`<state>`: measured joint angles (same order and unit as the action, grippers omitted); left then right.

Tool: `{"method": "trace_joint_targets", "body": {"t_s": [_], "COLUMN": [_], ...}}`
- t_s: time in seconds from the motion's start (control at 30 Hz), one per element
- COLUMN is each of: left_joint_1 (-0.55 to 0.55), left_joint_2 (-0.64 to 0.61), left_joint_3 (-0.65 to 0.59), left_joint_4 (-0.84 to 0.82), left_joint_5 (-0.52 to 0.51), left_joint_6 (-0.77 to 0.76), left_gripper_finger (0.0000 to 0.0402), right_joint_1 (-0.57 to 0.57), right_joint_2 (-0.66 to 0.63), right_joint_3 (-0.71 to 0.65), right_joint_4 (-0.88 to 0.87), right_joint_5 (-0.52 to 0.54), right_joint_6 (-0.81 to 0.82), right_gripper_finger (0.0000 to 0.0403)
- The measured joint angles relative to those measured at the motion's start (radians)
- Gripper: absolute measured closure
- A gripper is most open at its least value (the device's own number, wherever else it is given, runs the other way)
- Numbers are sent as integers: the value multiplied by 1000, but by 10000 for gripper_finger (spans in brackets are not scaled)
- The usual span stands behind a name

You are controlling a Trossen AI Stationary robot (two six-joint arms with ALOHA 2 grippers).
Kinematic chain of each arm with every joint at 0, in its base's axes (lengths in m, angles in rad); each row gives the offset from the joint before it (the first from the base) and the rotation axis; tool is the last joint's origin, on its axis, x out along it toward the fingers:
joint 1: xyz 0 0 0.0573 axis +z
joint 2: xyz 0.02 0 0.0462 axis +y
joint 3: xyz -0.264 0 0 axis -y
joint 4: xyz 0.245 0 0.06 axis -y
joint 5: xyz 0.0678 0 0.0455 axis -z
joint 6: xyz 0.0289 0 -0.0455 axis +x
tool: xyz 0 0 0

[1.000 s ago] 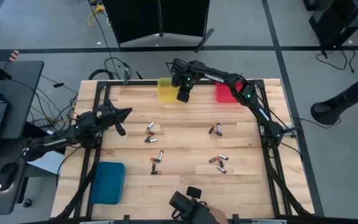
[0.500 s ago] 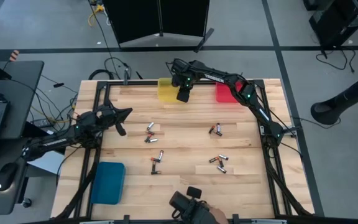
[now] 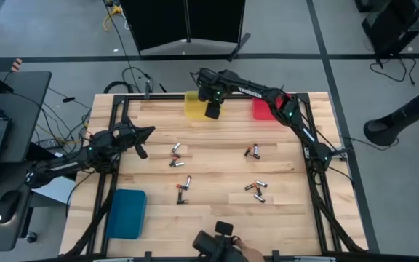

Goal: Sort batteries
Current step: Put the silver battery into the red bin

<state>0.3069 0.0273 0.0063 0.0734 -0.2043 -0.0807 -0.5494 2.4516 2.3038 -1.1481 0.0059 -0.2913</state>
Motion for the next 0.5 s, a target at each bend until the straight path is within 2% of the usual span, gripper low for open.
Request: {"method": "trace_joint_targets", "body": {"t_s": [0.07,0.13,0.3,0.5], "left_joint_1": [0,0,0,0], "left_joint_2": [0,0,0,0], "left_joint_3": [0,0,0,12], "left_joint_4": [0,0,-1,-70], "left_joint_5": [0,0,0,22], "left_joint_6": [0,0,-1,-19], "left_gripper_finger": [386,386,386,386], "right_joint_1": [13,26,54,96], "right_joint_2": [-1,-40,-105,-147], "right_joint_3": [52,35,24,-81], "right_joint_4": [-25,-8,-41,-26], "right_joint_5": [0,-1,-47,-59], "right_joint_6": [0,-13,-14,20], "right_gripper_finger": [274,298,387,391]}}
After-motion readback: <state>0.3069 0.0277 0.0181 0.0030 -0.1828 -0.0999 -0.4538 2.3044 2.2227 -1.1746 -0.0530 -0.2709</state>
